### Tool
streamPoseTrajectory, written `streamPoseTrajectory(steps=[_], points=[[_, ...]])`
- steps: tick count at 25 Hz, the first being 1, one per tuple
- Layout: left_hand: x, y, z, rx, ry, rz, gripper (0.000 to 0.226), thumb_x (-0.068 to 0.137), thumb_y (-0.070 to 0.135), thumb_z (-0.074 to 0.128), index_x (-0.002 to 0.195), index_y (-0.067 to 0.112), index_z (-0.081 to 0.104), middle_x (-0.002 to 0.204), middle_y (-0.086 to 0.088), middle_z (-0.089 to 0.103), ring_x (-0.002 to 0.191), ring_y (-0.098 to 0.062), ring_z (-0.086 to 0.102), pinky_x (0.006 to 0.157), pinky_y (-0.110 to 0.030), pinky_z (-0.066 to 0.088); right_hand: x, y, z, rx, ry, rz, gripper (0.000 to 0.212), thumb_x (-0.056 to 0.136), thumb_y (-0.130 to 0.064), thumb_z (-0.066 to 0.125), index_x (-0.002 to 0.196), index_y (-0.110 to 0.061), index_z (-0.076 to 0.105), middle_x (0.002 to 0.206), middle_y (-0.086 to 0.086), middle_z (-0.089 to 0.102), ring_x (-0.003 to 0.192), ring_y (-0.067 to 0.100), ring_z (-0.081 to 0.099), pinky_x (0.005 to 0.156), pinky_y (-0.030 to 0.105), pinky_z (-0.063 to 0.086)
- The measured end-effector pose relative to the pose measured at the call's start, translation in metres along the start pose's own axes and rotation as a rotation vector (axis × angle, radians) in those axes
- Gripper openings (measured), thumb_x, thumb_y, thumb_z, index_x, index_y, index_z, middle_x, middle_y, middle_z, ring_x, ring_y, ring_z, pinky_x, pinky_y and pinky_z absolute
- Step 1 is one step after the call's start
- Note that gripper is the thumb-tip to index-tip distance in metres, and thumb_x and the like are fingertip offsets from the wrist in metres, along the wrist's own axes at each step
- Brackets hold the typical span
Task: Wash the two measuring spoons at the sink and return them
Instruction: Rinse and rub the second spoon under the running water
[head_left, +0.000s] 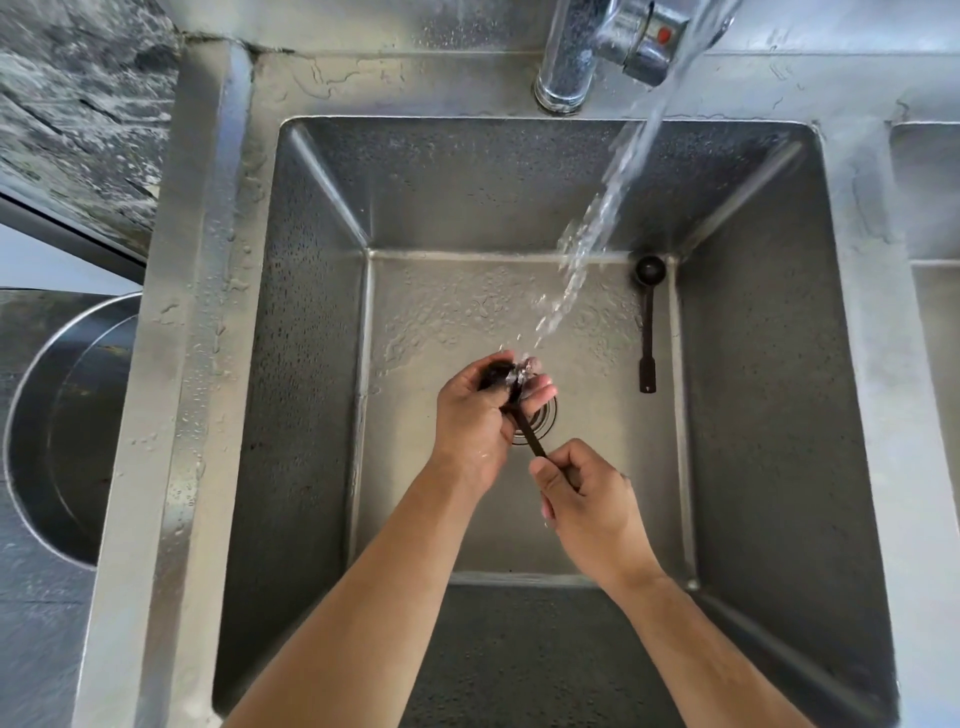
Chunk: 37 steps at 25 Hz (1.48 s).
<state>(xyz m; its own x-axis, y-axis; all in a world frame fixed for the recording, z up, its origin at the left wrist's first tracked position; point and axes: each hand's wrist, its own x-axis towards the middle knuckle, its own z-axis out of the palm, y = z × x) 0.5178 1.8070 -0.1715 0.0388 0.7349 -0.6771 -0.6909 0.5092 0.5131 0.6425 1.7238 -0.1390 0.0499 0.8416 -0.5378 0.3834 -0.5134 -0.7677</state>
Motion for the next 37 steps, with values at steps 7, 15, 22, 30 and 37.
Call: streamPoseTrajectory(steps=[7,15,22,30,37], points=[[0.003,0.005,0.007,-0.005,0.063,-0.156,0.027,0.103,0.016,0.034,0.093,0.008,0.058,0.052,0.001,0.04,0.041,-0.015,0.033,0.051,-0.03,0.041,0.01,-0.01,0.004,0.415,-0.171,0.095,0.022,0.098,0.0,0.055,0.103,-0.016,0.07,0.082,0.007,0.075,0.057,0.019,0.064,0.045,0.025,0.047],[0.0,-0.002,0.014,0.283,-0.164,-0.059,0.025,0.102,0.024,0.055,0.115,0.006,0.066,0.091,-0.015,0.077,0.079,-0.03,0.075,0.066,-0.037,0.061,0.025,-0.02,-0.003,0.494,-0.03,0.181,0.028,0.1,-0.02,0.061,0.089,0.005,0.068,0.071,0.015,0.073,0.041,0.015,0.055,0.032,0.023,0.032],[-0.005,0.02,-0.001,0.437,-0.147,-0.031,0.034,0.103,0.033,0.053,0.109,0.004,0.07,0.102,-0.023,0.076,0.051,-0.026,0.063,0.054,-0.037,0.056,0.038,-0.028,-0.006,0.74,-0.213,0.17,0.024,0.103,-0.011,0.052,0.11,0.003,0.069,0.086,0.019,0.072,0.054,0.019,0.059,0.042,0.026,0.042],[0.0,0.028,0.005,0.334,-0.065,-0.065,0.029,0.107,0.023,0.046,0.125,0.004,0.058,0.102,-0.023,0.076,0.096,-0.04,0.074,0.068,-0.041,0.063,0.043,-0.03,0.002,0.9,-0.304,0.138,0.025,0.097,0.005,0.056,0.1,-0.004,0.079,0.098,0.024,0.074,0.079,0.023,0.074,0.068,0.026,0.06],[-0.007,0.031,-0.006,0.253,-0.075,-0.036,0.02,0.106,0.023,0.047,0.107,0.006,0.059,0.109,-0.025,0.074,0.083,-0.036,0.076,0.058,-0.038,0.06,0.055,-0.051,0.02,0.712,-0.086,0.173,0.024,0.097,-0.015,0.065,0.097,0.009,0.069,0.07,0.014,0.071,0.054,0.018,0.066,0.048,0.025,0.055]])
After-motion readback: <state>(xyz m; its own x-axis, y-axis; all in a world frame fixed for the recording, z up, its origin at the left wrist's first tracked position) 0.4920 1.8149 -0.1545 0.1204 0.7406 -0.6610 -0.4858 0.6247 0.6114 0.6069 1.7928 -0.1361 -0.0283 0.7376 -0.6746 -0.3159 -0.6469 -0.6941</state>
